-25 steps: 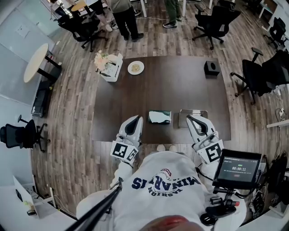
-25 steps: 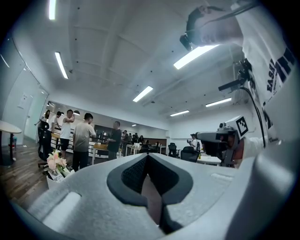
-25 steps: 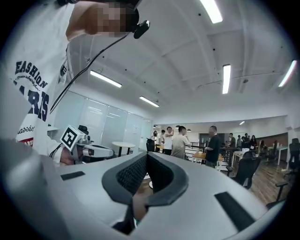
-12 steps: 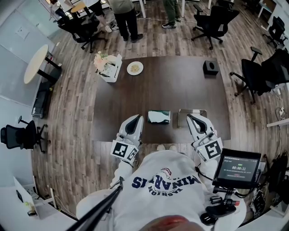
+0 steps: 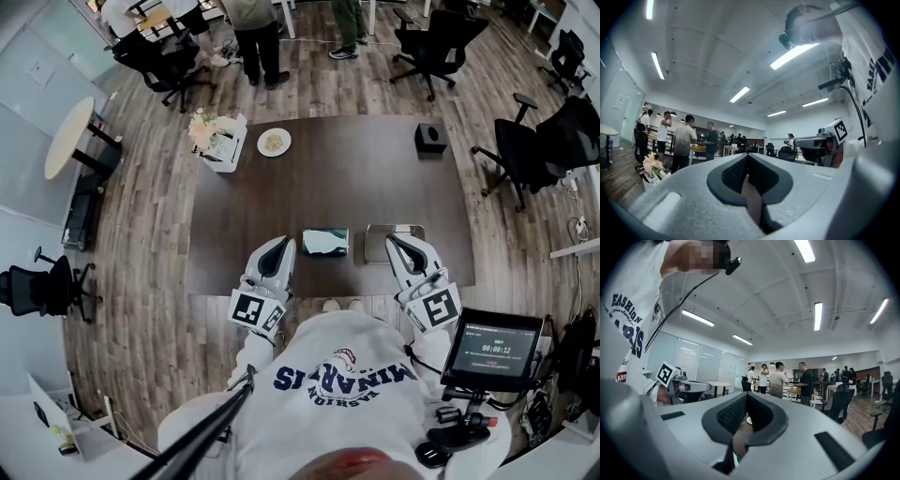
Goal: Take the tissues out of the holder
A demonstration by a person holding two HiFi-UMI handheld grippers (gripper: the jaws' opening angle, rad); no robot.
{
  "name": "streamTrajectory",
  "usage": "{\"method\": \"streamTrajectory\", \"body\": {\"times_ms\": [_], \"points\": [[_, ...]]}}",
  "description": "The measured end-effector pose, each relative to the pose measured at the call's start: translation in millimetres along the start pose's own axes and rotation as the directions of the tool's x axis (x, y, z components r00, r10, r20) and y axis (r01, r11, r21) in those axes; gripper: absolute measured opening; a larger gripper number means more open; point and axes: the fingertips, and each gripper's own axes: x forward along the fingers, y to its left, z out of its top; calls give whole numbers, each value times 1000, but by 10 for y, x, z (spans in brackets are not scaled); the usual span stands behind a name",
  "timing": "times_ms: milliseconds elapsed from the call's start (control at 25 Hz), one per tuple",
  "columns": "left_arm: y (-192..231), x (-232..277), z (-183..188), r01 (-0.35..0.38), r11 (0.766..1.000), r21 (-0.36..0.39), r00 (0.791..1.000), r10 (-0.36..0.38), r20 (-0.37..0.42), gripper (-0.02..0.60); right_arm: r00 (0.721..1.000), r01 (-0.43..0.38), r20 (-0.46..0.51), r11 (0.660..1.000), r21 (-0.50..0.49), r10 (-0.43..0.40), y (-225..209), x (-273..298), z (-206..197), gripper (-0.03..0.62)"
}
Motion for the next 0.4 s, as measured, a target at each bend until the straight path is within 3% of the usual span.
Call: {"method": "streamTrajectory", "body": {"times_ms": [240,400], "points": [[-36,30,4,14,1000,19,1000,-14,-5,5,1000,-1,-10,1000,4,1,-7,18,-37,7],[114,-23,78,-40,999,36,999,40,15,5,999,-51,19,999,-9,51,-8,246,-52,8]]}}
